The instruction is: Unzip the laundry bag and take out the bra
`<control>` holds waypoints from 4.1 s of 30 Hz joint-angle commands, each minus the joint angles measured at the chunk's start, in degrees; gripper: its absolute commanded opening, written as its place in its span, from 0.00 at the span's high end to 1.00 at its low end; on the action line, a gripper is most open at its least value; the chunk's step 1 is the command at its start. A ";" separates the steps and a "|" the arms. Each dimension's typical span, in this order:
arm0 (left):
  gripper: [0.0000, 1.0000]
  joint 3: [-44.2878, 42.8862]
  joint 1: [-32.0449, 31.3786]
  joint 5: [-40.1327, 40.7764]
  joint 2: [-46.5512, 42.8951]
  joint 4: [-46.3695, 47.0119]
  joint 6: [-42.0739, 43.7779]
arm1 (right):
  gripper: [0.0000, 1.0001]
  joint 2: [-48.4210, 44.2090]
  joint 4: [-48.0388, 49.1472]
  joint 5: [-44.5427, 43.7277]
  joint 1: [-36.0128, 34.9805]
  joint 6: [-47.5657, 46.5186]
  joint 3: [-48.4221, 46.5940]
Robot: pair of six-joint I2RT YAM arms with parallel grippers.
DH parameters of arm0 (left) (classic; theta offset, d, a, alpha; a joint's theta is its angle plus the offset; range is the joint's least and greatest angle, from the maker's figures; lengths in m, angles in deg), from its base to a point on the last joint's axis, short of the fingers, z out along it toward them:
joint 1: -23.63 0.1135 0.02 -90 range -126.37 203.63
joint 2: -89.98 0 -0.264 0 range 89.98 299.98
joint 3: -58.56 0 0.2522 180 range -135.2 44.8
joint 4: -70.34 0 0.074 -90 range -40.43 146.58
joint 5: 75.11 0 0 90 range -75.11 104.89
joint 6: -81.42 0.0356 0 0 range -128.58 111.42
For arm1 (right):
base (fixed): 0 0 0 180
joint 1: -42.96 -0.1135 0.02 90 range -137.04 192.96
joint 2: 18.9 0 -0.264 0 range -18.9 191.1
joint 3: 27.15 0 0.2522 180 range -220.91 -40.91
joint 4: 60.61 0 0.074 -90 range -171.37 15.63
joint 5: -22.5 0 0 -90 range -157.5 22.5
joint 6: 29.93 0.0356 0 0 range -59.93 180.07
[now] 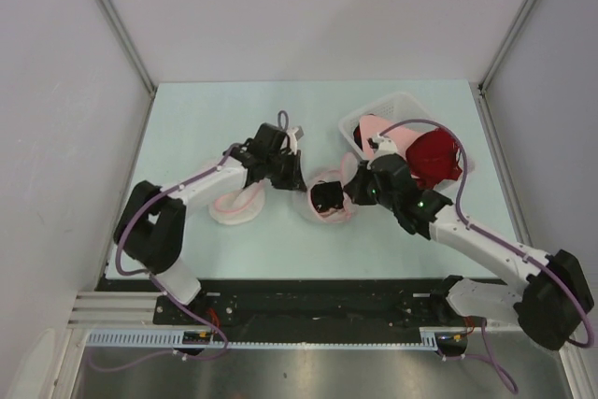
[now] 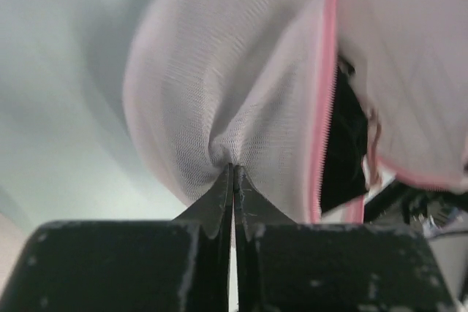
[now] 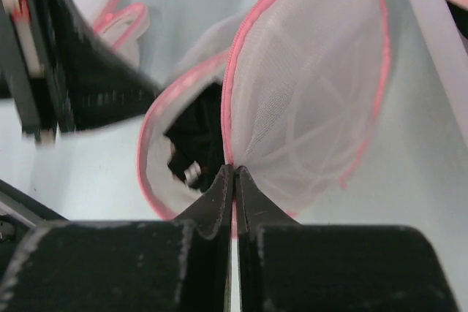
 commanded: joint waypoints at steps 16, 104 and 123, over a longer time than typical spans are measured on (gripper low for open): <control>0.00 5.37 3.17 1.26 -32.02 -11.05 5.98 | 1.00 16.98 16.43 40.24 8.08 -20.33 -14.04; 0.99 -1.39 8.27 12.95 -31.14 -3.46 -15.82 | 1.00 6.63 7.03 3.33 -11.17 -7.68 -16.59; 0.99 0.01 10.65 14.88 -30.00 -4.17 -15.81 | 1.00 -10.00 12.55 -9.49 -8.11 -9.36 -16.24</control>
